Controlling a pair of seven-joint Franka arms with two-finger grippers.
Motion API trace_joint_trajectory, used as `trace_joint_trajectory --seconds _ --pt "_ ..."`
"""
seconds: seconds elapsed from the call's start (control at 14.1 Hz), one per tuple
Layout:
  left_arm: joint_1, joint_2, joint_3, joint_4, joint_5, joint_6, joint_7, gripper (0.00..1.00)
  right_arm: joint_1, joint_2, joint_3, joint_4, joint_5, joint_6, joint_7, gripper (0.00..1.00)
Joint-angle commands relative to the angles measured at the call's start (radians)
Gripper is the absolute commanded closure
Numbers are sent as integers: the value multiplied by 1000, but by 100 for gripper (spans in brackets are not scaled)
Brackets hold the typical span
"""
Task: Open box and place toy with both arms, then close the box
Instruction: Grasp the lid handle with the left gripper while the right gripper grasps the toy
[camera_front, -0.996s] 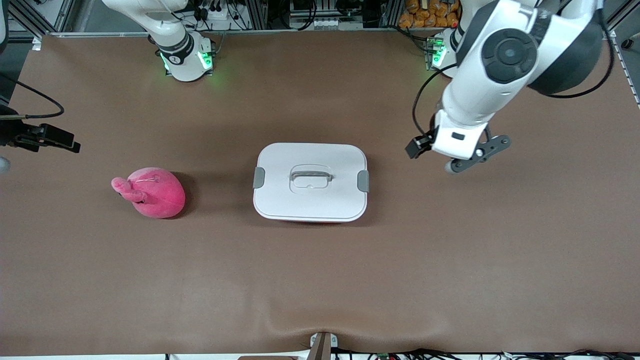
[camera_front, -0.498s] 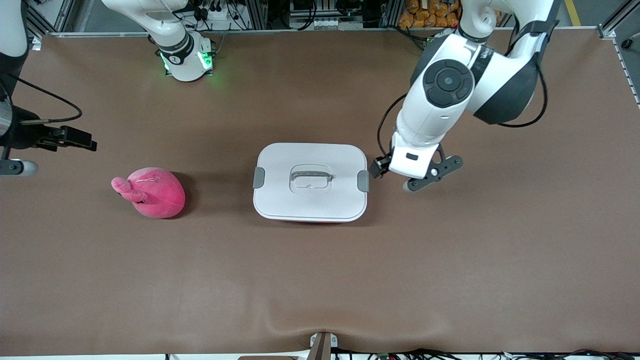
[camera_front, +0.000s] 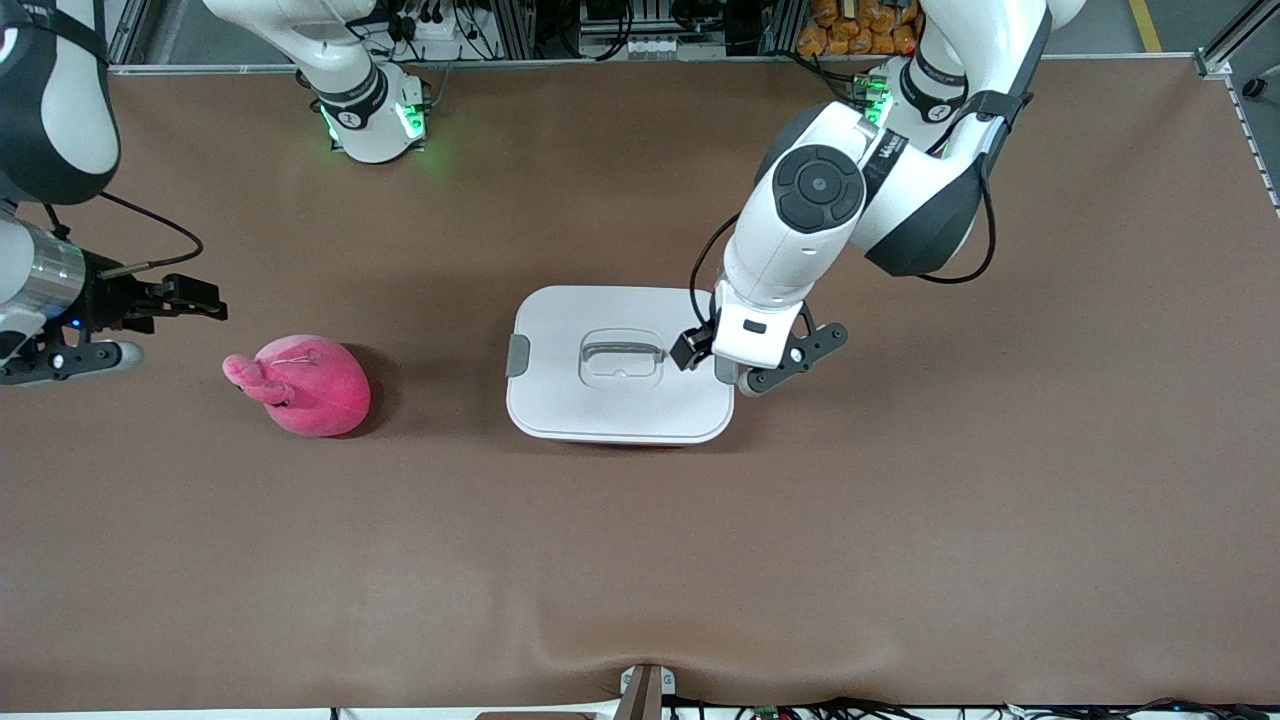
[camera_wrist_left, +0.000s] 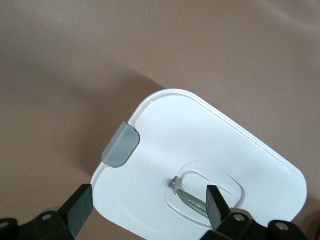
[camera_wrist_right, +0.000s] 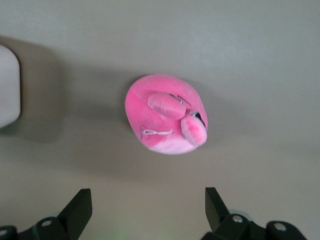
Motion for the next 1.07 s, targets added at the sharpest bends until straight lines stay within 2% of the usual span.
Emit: trace_joint_trajectory --seconds 0.0,0.21,0.43,0.78,1.0 --pt "-2 8 5 26 -18 -2 -40 0 0 8 1 -53 9 90 -172 0" --pt "-4 13 5 26 -19 -1 -45 0 2 88 1 -53 9 172 -466 0" --pt "-2 8 5 26 -19 -1 -65 0 11 148 1 -53 9 245 -671 0" --pt "-10 11 5 26 -5 42 -255 0 43 202 1 -63 -9 272 -780 0" --pt "-47 -3 5 17 5 38 -530 0 43 205 1 -116 -50 287 -794 0"
